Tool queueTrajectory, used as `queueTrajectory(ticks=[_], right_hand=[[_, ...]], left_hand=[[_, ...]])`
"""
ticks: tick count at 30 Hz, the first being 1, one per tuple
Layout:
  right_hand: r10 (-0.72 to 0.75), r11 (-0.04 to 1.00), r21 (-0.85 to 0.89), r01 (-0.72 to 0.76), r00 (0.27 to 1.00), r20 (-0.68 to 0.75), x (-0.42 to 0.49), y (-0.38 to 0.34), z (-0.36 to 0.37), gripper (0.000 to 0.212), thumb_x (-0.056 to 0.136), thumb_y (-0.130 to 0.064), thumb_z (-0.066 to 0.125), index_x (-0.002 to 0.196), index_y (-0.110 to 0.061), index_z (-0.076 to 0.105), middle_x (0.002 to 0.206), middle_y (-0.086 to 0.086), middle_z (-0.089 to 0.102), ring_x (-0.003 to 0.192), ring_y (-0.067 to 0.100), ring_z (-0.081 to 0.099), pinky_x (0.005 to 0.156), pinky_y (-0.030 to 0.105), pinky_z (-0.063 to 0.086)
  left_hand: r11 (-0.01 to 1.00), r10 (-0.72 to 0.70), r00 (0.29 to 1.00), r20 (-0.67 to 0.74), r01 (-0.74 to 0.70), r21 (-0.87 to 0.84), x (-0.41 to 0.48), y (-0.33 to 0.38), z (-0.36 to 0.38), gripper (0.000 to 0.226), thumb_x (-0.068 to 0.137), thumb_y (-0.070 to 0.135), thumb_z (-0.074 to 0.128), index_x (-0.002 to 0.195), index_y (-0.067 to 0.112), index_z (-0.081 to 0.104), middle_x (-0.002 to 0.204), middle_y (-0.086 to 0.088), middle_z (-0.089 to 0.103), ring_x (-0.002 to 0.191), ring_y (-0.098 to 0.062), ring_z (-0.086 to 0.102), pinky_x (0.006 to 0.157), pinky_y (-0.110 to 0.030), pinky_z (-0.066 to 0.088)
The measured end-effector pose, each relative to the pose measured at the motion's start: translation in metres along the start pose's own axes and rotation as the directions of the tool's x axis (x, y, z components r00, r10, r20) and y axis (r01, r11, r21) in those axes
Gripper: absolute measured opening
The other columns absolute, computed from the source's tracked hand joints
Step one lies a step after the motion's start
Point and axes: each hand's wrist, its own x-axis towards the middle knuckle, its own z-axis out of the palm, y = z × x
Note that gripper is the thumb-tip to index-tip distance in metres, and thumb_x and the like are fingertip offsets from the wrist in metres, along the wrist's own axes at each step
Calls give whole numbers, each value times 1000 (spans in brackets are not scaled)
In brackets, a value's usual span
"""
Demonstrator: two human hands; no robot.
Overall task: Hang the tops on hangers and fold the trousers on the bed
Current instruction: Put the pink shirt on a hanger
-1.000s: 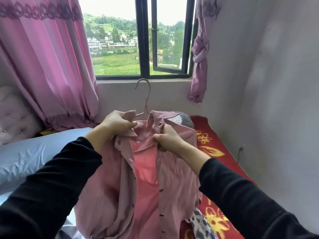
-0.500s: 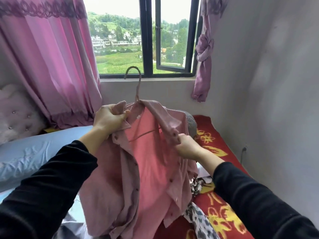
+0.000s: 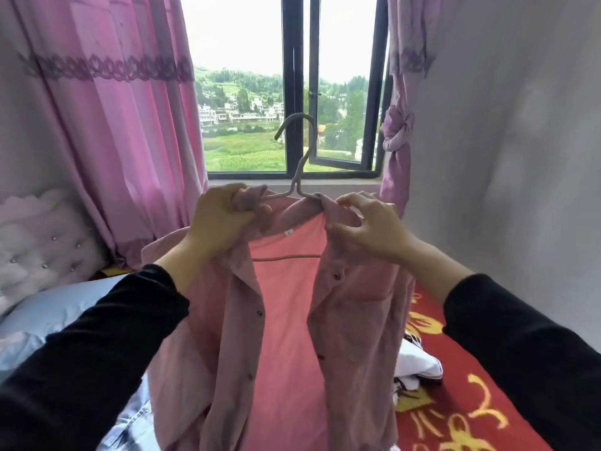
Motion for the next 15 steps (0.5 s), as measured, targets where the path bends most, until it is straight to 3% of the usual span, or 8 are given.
queueTrajectory(ticks=[1, 2, 4, 7, 10, 11, 13, 15], right_hand=[[-6, 999, 46, 3, 999, 52, 6, -6, 0, 13, 86, -36, 67, 90, -25, 61, 84, -12, 59, 81, 4, 53, 75, 28, 40], [-26, 998, 64, 23, 999, 32, 11, -8, 1, 20, 89, -34, 64, 74, -27, 52, 71, -13, 55, 67, 2, 49, 65, 29, 36], [-37, 998, 54, 39, 998, -46, 18, -4, 0, 35, 93, -28, 58, 64, -24, 39, 61, -12, 48, 58, 1, 44, 58, 30, 29], [-18, 999, -45, 15, 997, -79, 17, 2, -1, 37, 95, -37, 53, 63, -28, 37, 60, -11, 49, 59, 8, 49, 57, 33, 30], [-7, 997, -77, 0, 996, -90, 17, -2, 7, 37, 96, -38, 51, 63, -31, 36, 59, -13, 46, 61, 20, 49, 58, 34, 33], [-3, 997, -72, -6, 992, -122, 20, -5, 7, 37, 96, -35, 52, 63, -30, 36, 60, -13, 45, 63, 21, 49, 60, 33, 33], [21, 998, -47, -31, 980, -198, 27, -7, -2, 34, 95, -30, 56, 65, -25, 41, 61, -12, 45, 64, 21, 48, 61, 32, 32], [30, 999, -6, -33, 969, -244, 30, -8, -17, 28, 93, -29, 60, 69, -18, 51, 60, -10, 48, 59, 13, 48, 54, 20, 33]], left_hand=[[999, 0, 999, 38, 2, -39, 3, 5, -1, 21, 67, 39, 77, 68, 22, 67, 58, 12, 60, 57, -1, 53, 59, -26, 46], [997, 2, 996, 94, 5, -77, 5, 11, -3, 19, 69, 36, 78, 68, 20, 70, 60, 11, 62, 58, 0, 54, 59, -24, 46], [994, 33, 984, 175, -14, -111, 10, 18, -10, 22, 78, 25, 77, 58, 21, 69, 53, 14, 56, 52, 5, 49, 54, -17, 42], [991, 2, 1000, -7, -3, -132, 24, 27, -23, 23, 84, 8, 64, 63, 2, 67, 55, 3, 53, 50, -2, 45, 54, -22, 38], [947, -84, 988, -133, 38, -318, 27, 45, -21, 21, 87, 7, 62, 68, -2, 63, 56, 3, 59, 54, -2, 54, 52, -17, 43], [922, -97, 992, -84, 58, -383, 25, 50, -19, 19, 89, 10, 63, 76, -3, 66, 65, -2, 63, 62, -7, 58, 58, -18, 46], [861, -5, 977, 213, 112, -495, 18, 51, -21, 22, 92, 25, 64, 92, 5, 73, 89, -10, 72, 80, -15, 67, 71, -23, 53], [805, 174, 854, 491, 163, -570, 12, 45, -33, 41, 88, 48, 62, 110, 14, 73, 115, -8, 70, 105, -18, 66, 90, -29, 53]])
